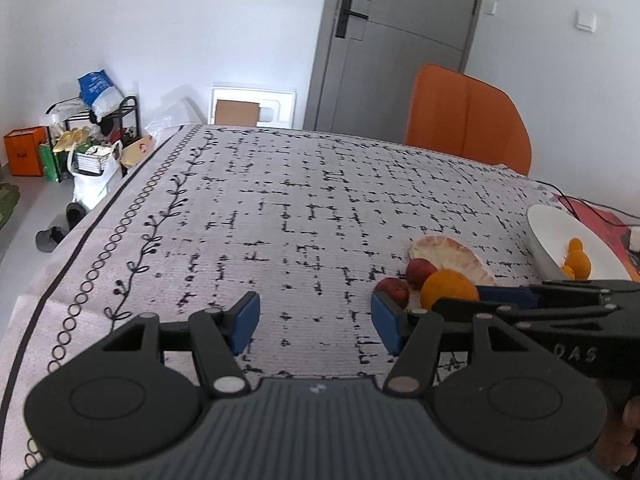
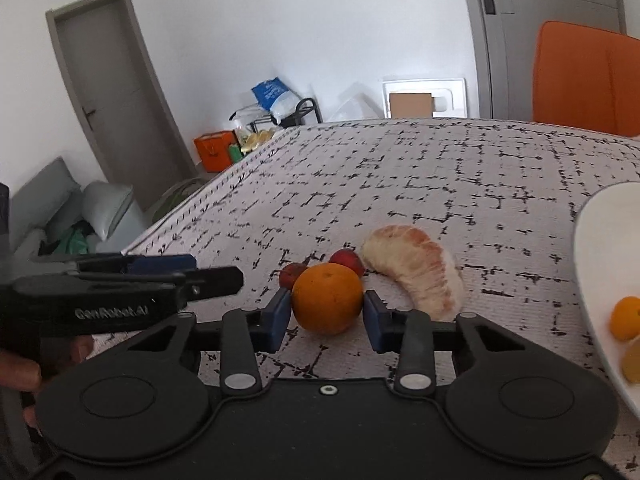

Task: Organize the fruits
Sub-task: 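Close right gripper on large orange while left gripper closes on red date, then carry orange and red date into the white bowl, open both grippers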

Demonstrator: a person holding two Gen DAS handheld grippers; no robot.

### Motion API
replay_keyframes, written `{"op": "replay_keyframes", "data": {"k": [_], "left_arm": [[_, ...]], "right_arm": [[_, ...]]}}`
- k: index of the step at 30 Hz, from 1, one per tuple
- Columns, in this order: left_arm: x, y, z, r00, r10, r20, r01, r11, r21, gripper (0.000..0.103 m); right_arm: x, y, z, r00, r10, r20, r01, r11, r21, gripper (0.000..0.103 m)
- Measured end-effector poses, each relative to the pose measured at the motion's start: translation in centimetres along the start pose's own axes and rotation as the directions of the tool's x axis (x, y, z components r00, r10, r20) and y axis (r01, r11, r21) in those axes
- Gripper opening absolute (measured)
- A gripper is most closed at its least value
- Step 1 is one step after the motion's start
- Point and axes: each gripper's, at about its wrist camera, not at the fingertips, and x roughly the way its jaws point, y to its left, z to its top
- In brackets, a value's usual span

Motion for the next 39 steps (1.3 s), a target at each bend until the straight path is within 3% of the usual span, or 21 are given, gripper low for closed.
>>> {"op": "replay_keyframes", "data": {"k": [7,12,17,20,29,39], "left_arm": [[0.6,-1.8,0.5,0.999,-0.043,0.004,0.042,0.999,0.031,0.060],[1.8,-3.1,0.5,0.997,-0.068,-0.030,0.069,0.995,0.065,0.048],[2.8,-4.0,0.7,0.995,-0.094,-0.043,0.097,0.992,0.086,0.045],[3.6,-4.2,0.7,0.992,-0.102,-0.070,0.107,0.991,0.076,0.022],[2.5,-5.7,1.2,0.992,-0.119,-0.044,0.122,0.990,0.077,0.022],[1.8,-9.5,1.9,0.980,-0.197,-0.022,0.198,0.971,0.132,0.022]], "right_arm": [[-2.4,-1.0,0.0,0.999,-0.034,0.032,0.034,0.999,0.013,0.037],[-4.3,-2.0,0.1,0.997,-0.033,0.076,0.027,0.996,0.087,0.037],[-6.1,-2.7,0.1,0.989,-0.079,0.125,0.063,0.990,0.126,0.037],[-6.9,-3.3,0.0,0.984,-0.119,0.134,0.102,0.986,0.131,0.037],[-9.6,-5.7,-0.9,0.965,-0.203,0.167,0.175,0.970,0.167,0.037],[-12.0,-8.2,-1.9,0.942,-0.278,0.186,0.237,0.947,0.218,0.037]]}}
